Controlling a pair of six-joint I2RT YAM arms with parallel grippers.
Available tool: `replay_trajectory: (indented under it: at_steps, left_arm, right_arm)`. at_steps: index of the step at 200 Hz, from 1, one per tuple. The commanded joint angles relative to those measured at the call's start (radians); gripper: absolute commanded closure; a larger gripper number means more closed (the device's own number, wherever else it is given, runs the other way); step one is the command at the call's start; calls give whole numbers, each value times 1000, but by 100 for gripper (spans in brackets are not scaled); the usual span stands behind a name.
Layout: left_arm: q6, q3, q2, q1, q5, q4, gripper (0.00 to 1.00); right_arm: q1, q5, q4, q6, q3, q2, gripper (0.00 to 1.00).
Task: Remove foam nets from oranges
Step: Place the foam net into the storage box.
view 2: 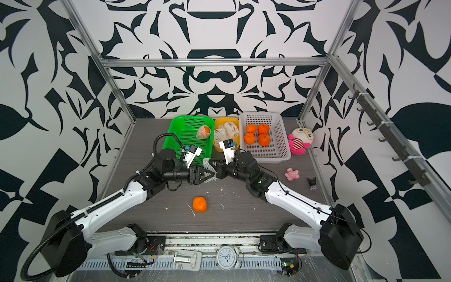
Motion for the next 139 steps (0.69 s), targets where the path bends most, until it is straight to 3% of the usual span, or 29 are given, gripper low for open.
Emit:
replay_trajectory:
  at_steps: [1, 24, 59, 107, 139]
  left_arm:
    - [19, 39, 19, -1, -3, -53, 46]
    - [14, 62, 44, -1, -10, -95, 58]
    - [-5, 119, 113, 0, -27, -175, 70]
    - [-4, 264, 233, 8, -41, -276, 74]
    - [77, 483, 382, 35, -91, -457, 75]
  right_arm:
    - [-7, 11, 0, -6, 43, -22, 100]
    - [-9, 14, -18, -19, 49, -24, 98]
    - [-23, 25, -76, -56, 60, -43, 73]
    - [-79, 160, -225, -177, 36, -174, 45]
    - [-120, 333, -312, -231, -8, -278, 39]
